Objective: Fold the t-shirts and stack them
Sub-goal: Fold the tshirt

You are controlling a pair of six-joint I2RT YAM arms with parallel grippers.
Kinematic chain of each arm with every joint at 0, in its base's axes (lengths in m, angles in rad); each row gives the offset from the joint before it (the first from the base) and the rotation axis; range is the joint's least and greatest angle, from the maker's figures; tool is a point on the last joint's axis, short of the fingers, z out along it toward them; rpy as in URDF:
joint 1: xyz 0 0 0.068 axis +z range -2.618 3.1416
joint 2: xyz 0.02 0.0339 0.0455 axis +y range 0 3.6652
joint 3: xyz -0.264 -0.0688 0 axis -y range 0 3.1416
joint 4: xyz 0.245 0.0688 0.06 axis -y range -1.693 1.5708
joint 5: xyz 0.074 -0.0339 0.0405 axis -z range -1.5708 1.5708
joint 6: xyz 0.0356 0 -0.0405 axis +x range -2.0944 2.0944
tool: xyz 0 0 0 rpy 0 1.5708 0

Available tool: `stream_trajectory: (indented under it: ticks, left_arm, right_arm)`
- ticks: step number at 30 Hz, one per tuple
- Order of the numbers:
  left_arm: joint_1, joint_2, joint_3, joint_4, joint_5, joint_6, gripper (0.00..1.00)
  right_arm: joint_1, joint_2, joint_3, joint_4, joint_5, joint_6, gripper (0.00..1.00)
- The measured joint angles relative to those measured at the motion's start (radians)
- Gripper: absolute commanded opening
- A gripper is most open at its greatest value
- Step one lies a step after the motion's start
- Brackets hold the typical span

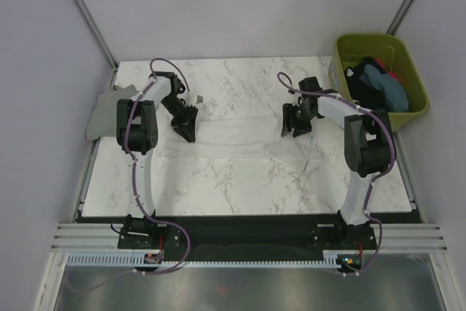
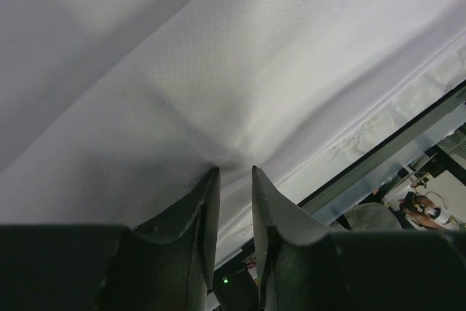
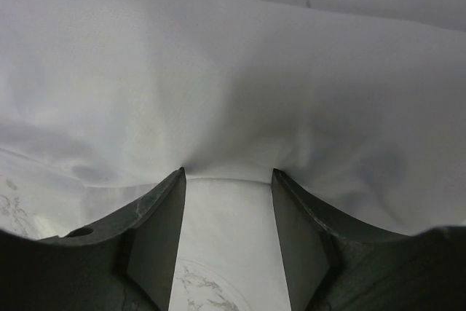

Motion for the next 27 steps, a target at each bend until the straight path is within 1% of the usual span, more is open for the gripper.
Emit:
stream_trajectory:
  ticks: [4,7,10,14,16,19,21,24,27]
  left_arm:
    - [0.003,0.027,0.004,-0.002,-0.029,0.0,0.29]
    - [0.0,0.053,0.05,-0.03,-0.05,-0.003,0.27]
    - [-0.016,0.08,0.123,-0.035,-0.08,-0.005,0.28]
    - [-0.035,0.08,0.15,0.009,-0.088,-0.018,0.3]
    - [-0.043,0.079,0.152,0.023,-0.088,-0.023,0.3]
    - [-0.055,0.067,0.148,0.047,-0.088,-0.029,0.31]
    - [-0.065,0.051,0.134,0.064,-0.09,-0.035,0.31]
    - [-0.088,-0.003,0.066,0.089,-0.099,-0.043,0.32]
    - [-0.137,-0.062,-0.002,0.096,-0.109,-0.048,0.32]
  right_arm:
    - [-0.006,0.116,0.168,-0.006,-0.003,0.0,0.6]
    - [-0.007,0.213,0.308,0.002,-0.002,-0.005,0.6]
    - [-0.007,0.336,0.497,0.006,0.003,-0.011,0.61]
    - [-0.006,0.507,0.773,0.026,0.028,-0.021,0.62]
    - [-0.007,0.579,0.884,0.039,0.035,-0.023,0.62]
    - [-0.006,0.652,0.995,0.058,0.039,-0.021,0.63]
    - [-0.006,0.681,1.037,0.069,0.04,-0.018,0.63]
    - [-0.006,0.731,1.111,0.092,0.039,-0.005,0.64]
    - [-0.006,0.777,1.174,0.123,0.033,0.008,0.64]
